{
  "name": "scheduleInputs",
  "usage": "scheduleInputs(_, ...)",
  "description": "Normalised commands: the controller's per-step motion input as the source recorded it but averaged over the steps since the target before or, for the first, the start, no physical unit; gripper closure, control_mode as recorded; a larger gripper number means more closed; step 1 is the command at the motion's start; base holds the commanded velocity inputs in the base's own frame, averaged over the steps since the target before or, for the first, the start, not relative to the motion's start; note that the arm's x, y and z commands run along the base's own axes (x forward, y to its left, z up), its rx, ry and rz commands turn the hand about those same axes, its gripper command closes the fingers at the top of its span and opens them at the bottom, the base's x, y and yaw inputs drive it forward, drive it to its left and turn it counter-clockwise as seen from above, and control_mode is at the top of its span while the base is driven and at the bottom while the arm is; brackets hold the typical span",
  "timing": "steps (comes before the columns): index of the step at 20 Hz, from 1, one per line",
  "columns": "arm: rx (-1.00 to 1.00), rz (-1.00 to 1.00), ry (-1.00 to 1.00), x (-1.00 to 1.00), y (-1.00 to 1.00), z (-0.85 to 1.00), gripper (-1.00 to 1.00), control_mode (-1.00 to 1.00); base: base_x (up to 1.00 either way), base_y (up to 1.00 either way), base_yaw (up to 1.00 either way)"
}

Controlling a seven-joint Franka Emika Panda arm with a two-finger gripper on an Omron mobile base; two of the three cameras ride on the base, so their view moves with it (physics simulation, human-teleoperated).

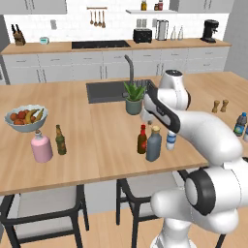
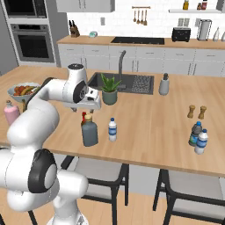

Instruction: Move the plastic bottles in the middle to the plastics group, and the glass bottles in the middle to the glass group.

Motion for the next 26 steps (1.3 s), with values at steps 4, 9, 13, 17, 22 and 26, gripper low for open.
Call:
scheduleInputs(4, 0.0, 0.0, 0.0, 0.09, 0.0, -0.28, -1.0, -1.0, 0.0, 0.0, 0.0)
scheduleInputs(9, 0.0, 0.0, 0.0, 0.23, -0.04, -0.27, -1.0, -1.0, 0.0, 0.0, 0.0)
scheduleInputs(13, 0.0, 0.0, 0.0, 0.33, 0.0, -0.24, -1.0, -1.0, 0.0, 0.0, 0.0)
scheduleInputs(17, 0.0, 0.0, 0.01, 0.34, 0.0, -0.18, -1.0, -1.0, 0.0, 0.0, 0.0)
scheduleInputs(22, 0.0, 0.0, 0.0, 0.06, -0.02, -0.07, -1.0, -1.0, 0.0, 0.0, 0.0)
scheduleInputs(26, 0.0, 0.0, 0.0, -0.05, -0.12, -0.02, -1.0, -1.0, 0.0, 0.0, 0.0)
